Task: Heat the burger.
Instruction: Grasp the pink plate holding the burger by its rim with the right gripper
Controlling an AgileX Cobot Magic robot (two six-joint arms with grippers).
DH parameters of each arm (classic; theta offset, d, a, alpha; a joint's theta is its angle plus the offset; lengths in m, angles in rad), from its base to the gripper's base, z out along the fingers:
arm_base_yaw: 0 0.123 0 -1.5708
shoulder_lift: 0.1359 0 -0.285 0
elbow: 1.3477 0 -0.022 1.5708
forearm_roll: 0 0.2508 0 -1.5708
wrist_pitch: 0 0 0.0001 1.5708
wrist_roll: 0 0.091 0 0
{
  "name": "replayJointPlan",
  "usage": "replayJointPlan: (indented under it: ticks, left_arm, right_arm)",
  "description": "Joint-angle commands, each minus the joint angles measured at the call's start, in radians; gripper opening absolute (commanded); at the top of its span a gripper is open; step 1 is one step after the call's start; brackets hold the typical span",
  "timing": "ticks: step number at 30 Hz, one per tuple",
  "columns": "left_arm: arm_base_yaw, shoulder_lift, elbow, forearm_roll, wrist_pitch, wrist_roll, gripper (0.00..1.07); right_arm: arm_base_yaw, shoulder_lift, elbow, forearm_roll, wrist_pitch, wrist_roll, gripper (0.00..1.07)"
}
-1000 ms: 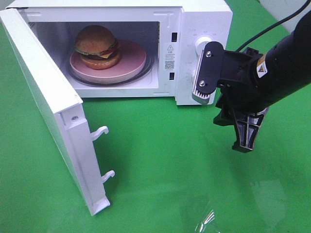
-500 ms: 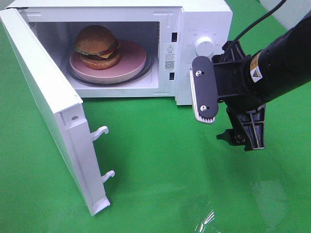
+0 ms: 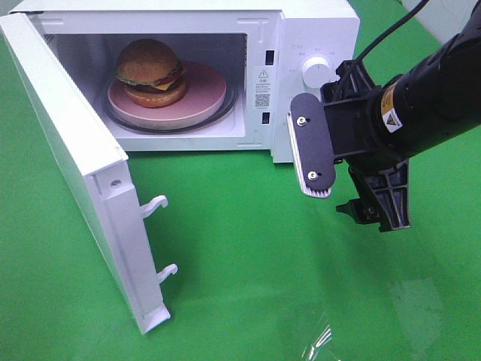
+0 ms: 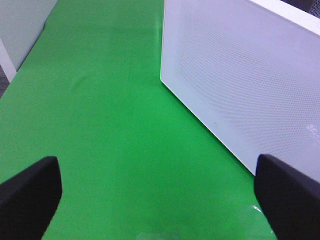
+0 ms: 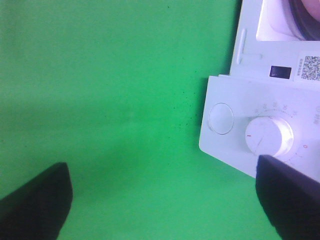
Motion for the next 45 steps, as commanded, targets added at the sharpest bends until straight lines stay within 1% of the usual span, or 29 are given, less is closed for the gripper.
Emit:
replayJointPlan:
  ticks: [1, 7, 9, 12, 14, 17, 21, 30, 33, 35, 45]
  left_arm:
    - [-0.007, -0.006, 0.004, -0.006, 0.001, -0.005, 0.97]
    - [-0.007, -0.006, 0.004, -0.006, 0.001, -0.005, 0.97]
    - [-0.007, -0.006, 0.004, -0.006, 0.001, -0.005, 0.97]
    - [-0.007, -0.006, 0.004, -0.006, 0.001, -0.005, 0.97]
    - [-0.007, -0.006, 0.004, -0.006, 0.001, -0.005, 0.97]
    - [-0.007, -0.006, 0.004, -0.006, 0.001, -0.005, 0.97]
    - [-0.007, -0.006, 0.004, -0.006, 0.001, -0.005, 0.97]
    - [-0.007, -0.006, 0.004, -0.006, 0.001, -0.005, 0.97]
    - [-0.007, -0.006, 0.004, -0.006, 0.001, -0.005, 0.97]
    - [-0.007, -0.006, 0.004, -0.006, 0.001, -0.005, 0.97]
    - [-0.007, -0.006, 0.004, -0.006, 0.001, -0.005, 0.97]
  right_arm:
    - [0.002, -0.01, -0.029, -0.011, 0.011, 0.014, 0.97]
    - [0.002, 0.005, -0.089, -0.011, 0.03, 0.014, 0.96]
    - [0.002, 0.049, -0.132, -0.011, 0.042, 0.014, 0.94]
    - [0.002, 0.065, -0.143, -0.011, 0.04, 0.014, 0.93]
    - [0.014, 0.123, -0.192, -0.014, 0.04, 0.014, 0.91]
    - [0.014, 0.137, -0.206, -0.019, 0.039, 0.013, 0.91]
    - [0.028, 0.205, -0.28, -0.03, 0.021, 0.01, 0.89]
    - [0.048, 0.285, -0.36, -0.029, -0.027, 0.01, 0.88]
    - [0.048, 0.292, -0.368, -0.027, -0.033, 0.01, 0.88]
    - [0.061, 0.328, -0.405, -0.025, -0.043, 0.01, 0.87]
    - [0.083, 0.412, -0.474, -0.011, -0.076, 0.01, 0.85]
